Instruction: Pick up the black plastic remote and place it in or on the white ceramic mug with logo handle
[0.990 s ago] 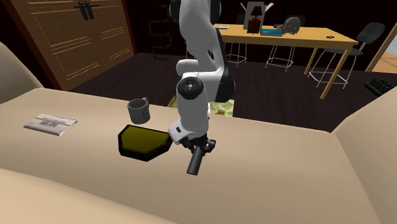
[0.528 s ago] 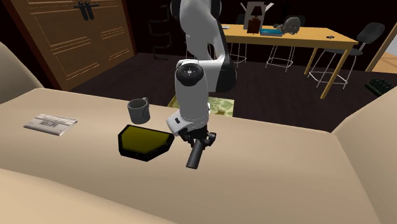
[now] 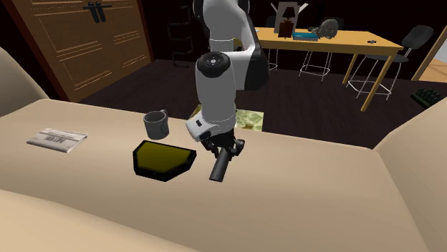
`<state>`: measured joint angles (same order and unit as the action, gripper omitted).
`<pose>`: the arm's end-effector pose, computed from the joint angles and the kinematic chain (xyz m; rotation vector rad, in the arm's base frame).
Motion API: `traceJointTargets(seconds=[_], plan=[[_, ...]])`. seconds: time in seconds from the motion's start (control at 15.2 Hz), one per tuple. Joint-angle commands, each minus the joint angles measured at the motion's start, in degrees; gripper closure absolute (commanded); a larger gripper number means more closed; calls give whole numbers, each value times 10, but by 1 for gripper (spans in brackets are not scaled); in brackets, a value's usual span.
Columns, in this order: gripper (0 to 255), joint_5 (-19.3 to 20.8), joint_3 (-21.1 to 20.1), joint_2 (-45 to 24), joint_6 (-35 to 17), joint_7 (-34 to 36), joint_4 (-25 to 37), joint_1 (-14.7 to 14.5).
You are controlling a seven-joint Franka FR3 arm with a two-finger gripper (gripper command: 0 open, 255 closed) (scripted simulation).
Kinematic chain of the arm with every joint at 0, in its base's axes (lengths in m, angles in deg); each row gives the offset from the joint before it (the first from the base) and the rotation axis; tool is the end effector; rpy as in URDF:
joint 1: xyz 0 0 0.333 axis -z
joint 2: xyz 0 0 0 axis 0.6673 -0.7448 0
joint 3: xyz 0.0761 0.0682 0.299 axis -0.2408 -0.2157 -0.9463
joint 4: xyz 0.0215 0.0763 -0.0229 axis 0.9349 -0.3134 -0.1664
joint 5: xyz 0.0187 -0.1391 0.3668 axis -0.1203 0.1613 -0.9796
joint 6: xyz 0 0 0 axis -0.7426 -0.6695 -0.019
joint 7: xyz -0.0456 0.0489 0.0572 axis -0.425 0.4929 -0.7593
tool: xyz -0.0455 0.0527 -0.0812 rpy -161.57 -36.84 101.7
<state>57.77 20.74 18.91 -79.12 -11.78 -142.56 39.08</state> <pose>0.5075 0.1221 0.4088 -3.1156 0.0316 0.3237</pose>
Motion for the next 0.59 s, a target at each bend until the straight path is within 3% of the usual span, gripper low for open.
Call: traceJointTargets(seconds=[0.0, 0.53], plan=[[255, -1, 0, 6, 15, 0, 9, 0], [255, -2, 1, 23, 75, 1, 52, 1]])
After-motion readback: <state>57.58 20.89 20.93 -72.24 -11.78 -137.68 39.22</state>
